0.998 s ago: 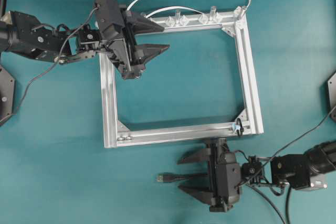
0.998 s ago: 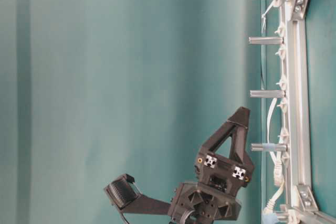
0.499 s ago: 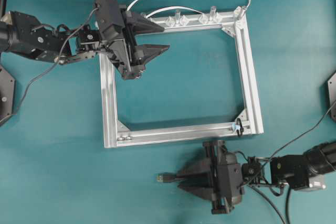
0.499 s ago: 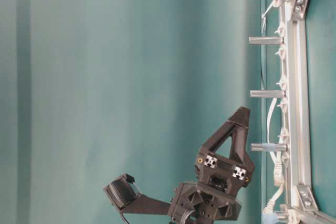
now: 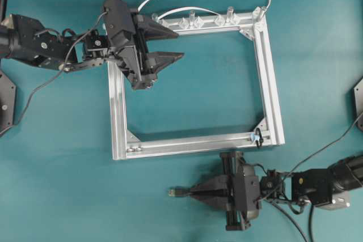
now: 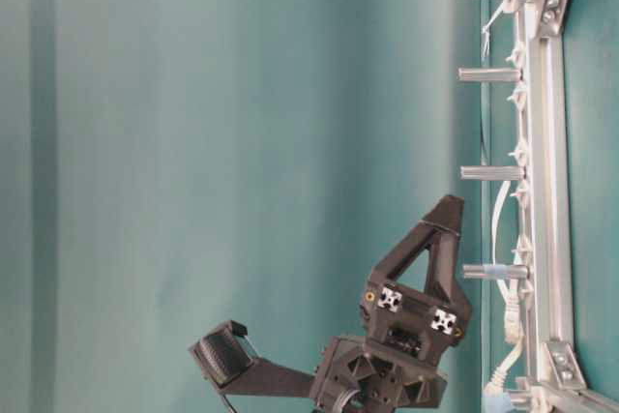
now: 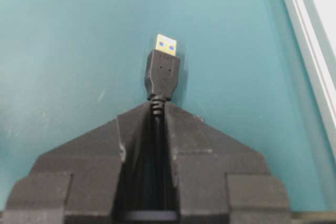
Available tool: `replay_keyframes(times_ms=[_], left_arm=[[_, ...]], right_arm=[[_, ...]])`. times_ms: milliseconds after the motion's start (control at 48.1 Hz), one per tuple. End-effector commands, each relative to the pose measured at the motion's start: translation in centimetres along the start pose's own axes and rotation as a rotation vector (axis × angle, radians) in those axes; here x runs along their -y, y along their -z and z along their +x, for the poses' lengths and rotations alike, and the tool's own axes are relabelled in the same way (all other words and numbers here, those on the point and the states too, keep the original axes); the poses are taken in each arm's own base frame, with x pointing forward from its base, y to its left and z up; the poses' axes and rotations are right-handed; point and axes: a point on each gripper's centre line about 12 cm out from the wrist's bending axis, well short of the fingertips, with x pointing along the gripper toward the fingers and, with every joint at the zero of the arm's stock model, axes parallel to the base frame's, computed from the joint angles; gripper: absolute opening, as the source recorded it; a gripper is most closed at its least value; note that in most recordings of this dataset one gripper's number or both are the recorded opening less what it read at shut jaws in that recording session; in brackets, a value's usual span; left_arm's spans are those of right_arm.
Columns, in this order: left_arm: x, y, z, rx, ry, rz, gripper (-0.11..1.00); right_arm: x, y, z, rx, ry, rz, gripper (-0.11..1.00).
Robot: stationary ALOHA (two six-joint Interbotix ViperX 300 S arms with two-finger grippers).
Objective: Insert the wire through the string loop located on the right side.
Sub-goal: 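Close the right gripper on the USB cable just behind the plug, then lift the plug and carry it right toward the black zip-tie loop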
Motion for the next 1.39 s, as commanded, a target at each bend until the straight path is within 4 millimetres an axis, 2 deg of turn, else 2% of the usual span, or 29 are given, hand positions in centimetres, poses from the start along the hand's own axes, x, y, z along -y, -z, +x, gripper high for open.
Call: replay_keyframes(times_ms=[0, 270, 707, 915, 1372], left_arm=[[0.3, -1.5, -0.2, 0.046, 0.008, -0.006, 0.62], [0.3, -1.7, -0.2, 0.05, 0.008, -0.006, 0.62], [0.3, -1.9, -0.1, 0.055, 0.009, -0.006, 0.62], [0.3, -2.0, 0.0, 0.045, 0.01, -0.005, 0.62], [0.4, -2.1, 0.0, 0.048, 0.011, -0.006, 0.62]], right_arm=[[0.8, -0.4, 0.1, -0.004, 0.024, 0.02, 0.11], [0.4, -1.3, -0.4, -0.009, 0.005, 0.014, 0.11], [-1.0, -6.8, -3.6, 0.024, -0.083, -0.079, 0.11], [-1.5, -7.5, -4.5, -0.013, -0.126, -0.069, 0.11], [-1.4, -7.5, -4.5, -0.013, -0.125, -0.069, 0.11]])
